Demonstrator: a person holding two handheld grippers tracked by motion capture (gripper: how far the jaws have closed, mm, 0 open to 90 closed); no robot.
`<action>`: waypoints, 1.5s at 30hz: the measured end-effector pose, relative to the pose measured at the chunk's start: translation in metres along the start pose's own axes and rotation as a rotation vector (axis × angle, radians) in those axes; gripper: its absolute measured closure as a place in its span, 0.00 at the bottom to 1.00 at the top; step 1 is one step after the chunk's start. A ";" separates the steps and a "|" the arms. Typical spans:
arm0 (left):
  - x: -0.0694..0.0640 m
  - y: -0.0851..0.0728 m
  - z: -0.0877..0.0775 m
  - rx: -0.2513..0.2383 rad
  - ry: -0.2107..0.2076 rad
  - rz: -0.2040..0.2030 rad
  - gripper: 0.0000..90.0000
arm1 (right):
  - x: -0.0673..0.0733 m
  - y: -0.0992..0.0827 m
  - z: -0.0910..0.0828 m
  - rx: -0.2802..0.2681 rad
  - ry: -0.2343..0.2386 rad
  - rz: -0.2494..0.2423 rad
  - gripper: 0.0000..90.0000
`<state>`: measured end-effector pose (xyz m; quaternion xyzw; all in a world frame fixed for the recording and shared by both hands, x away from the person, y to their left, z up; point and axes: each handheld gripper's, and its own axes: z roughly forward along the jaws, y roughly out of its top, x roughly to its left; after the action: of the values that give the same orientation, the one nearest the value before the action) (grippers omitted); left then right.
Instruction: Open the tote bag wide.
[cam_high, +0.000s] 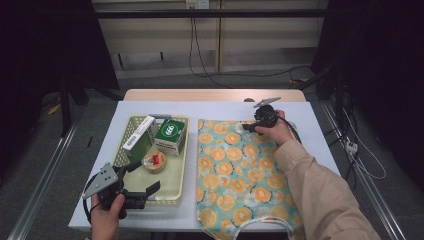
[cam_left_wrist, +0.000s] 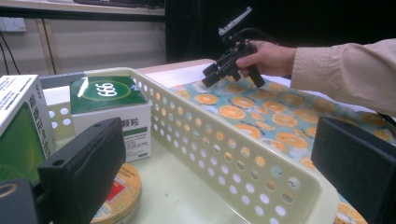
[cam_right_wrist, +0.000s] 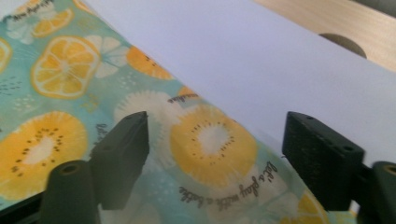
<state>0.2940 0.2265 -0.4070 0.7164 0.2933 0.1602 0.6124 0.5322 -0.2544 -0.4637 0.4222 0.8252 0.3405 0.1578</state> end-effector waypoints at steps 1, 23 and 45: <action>0.000 -0.001 -0.001 0.002 0.004 0.002 0.03 | -0.001 -0.001 0.001 -0.002 0.004 0.004 0.35; -0.006 0.005 -0.010 -0.013 0.023 0.017 0.03 | -0.022 0.024 -0.050 -0.121 -0.045 0.072 1.00; -0.003 0.001 -0.014 -0.034 0.012 -0.031 0.03 | 0.013 0.015 -0.087 -0.156 0.000 0.019 0.29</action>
<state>0.2839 0.2354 -0.4026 0.7002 0.3055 0.1601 0.6251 0.4858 -0.2751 -0.3903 0.4165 0.7921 0.4052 0.1869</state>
